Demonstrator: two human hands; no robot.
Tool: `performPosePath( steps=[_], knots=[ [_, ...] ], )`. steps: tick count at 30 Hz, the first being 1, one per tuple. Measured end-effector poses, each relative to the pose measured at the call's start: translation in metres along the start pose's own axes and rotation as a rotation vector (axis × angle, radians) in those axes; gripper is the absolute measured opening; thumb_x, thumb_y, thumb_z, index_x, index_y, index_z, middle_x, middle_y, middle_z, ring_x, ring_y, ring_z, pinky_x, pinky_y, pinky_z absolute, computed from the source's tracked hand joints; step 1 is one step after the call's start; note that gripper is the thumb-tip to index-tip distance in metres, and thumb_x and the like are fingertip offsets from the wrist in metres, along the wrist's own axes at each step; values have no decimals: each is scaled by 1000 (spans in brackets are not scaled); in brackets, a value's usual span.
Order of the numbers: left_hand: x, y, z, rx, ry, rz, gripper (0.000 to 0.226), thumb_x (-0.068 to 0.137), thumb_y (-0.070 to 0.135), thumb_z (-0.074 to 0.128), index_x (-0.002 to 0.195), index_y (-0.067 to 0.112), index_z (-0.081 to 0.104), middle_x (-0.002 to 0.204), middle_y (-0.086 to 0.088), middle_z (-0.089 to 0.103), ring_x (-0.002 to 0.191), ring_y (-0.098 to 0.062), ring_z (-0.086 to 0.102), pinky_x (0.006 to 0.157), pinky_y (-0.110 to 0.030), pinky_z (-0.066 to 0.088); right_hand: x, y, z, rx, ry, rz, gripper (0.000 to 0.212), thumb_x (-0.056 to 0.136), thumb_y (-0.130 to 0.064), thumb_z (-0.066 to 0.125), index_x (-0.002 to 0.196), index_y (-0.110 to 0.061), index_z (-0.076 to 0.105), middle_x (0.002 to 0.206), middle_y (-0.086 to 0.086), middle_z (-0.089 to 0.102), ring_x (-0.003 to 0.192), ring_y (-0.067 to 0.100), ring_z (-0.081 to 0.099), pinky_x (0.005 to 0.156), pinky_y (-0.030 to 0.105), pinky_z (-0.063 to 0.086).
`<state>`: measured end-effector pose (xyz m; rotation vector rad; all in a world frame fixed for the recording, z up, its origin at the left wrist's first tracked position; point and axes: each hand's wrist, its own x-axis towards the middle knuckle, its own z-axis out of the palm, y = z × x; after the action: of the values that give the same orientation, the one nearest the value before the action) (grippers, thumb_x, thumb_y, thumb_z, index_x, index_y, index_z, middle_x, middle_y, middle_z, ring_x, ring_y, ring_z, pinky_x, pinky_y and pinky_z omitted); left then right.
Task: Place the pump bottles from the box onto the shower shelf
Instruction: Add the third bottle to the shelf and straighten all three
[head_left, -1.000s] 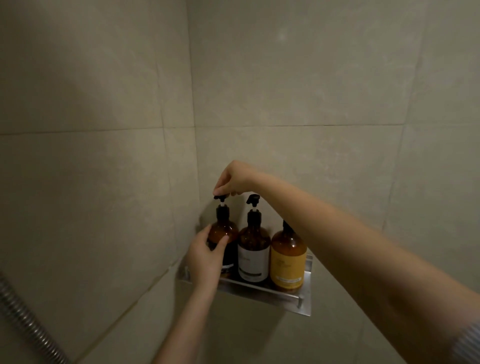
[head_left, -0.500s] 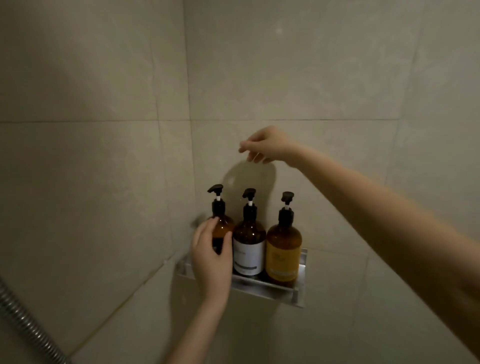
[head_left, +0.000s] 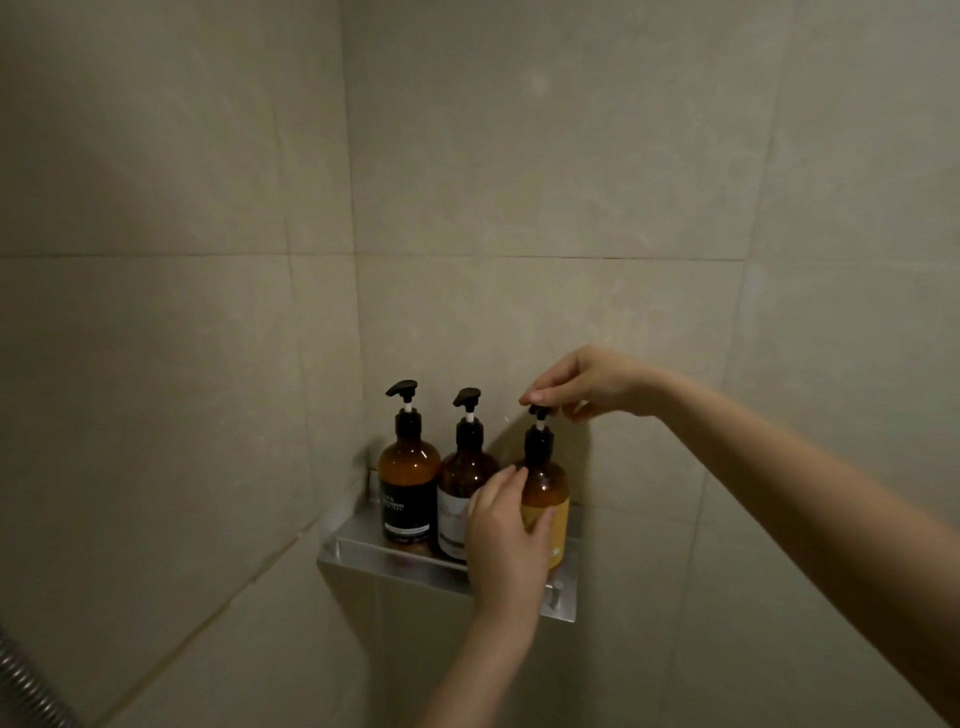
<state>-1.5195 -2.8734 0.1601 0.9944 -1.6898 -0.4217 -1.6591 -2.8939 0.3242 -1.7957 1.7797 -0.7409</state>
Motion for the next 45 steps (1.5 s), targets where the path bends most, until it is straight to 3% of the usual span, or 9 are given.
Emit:
performPosePath(
  steps=[5, 10, 13, 17, 21, 25, 31, 35, 45],
  knots=[
    [1, 0, 0, 32, -6, 0, 50, 81, 23, 68, 128, 20, 54, 132, 6, 54, 125, -6, 44, 101, -16, 32, -2, 2, -2, 45, -80, 0, 25, 84, -31, 66, 107, -24, 71, 83, -10, 63, 77, 11, 57, 75, 28, 49],
    [2, -4, -6, -36, -35, 24, 43, 84, 24, 64, 126, 22, 56, 129, 10, 54, 119, 2, 44, 98, -14, 34, -6, 4, -1, 33, -61, -5, 30, 88, -37, 58, 114, -24, 67, 88, -3, 64, 81, 14, 60, 72, 27, 49],
    [5, -19, -27, -156, 154, 2, 31, 87, 16, 58, 115, 30, 58, 115, 15, 58, 103, 12, 49, 85, -8, 41, -11, 10, -2, 175, 55, -17, 35, 93, -42, 47, 118, -22, 62, 91, 4, 64, 86, 18, 63, 74, 29, 50],
    [29, -57, -64, -253, 386, -238, 27, 94, 14, 45, 113, 22, 62, 111, 6, 62, 97, -5, 54, 79, -21, 41, -27, 42, 19, 286, 293, 4, 32, 96, -36, 43, 109, -16, 65, 86, 6, 63, 74, 16, 60, 65, 24, 49],
    [61, -92, -89, -210, 238, -313, 32, 95, 22, 43, 123, 14, 58, 125, -4, 60, 105, -9, 51, 86, -25, 37, -45, 86, 61, 377, 274, 121, 30, 93, -30, 52, 114, -10, 62, 78, 2, 57, 69, 14, 53, 59, 22, 43],
    [90, -106, -100, -157, 27, -318, 43, 92, 39, 48, 130, 20, 52, 134, -2, 55, 116, -15, 50, 96, -33, 38, -51, 104, 92, 270, 291, 104, 48, 81, -35, 69, 124, -19, 54, 109, 4, 59, 92, 15, 59, 63, 20, 48],
    [105, -94, -98, -284, -227, -359, 51, 86, 22, 62, 133, 10, 47, 136, -10, 52, 124, -24, 48, 101, -33, 39, -40, 97, 112, 225, 329, 10, 71, 71, -32, 78, 133, -24, 44, 120, 0, 55, 105, 17, 56, 84, 34, 55],
    [104, -89, -97, -294, -222, -357, 45, 85, 10, 62, 128, 4, 52, 130, -13, 57, 120, -26, 51, 93, -31, 41, -35, 92, 117, 274, 300, -10, 74, 73, -22, 78, 137, -25, 38, 116, -7, 49, 106, 16, 53, 86, 38, 54],
    [104, -93, -98, -297, -180, -368, 48, 82, 11, 66, 127, 3, 53, 129, -14, 58, 117, -25, 54, 98, -35, 43, -33, 98, 112, 300, 261, -60, 69, 75, -17, 76, 134, -29, 41, 101, -24, 47, 104, 12, 52, 72, 22, 52]
  ],
)
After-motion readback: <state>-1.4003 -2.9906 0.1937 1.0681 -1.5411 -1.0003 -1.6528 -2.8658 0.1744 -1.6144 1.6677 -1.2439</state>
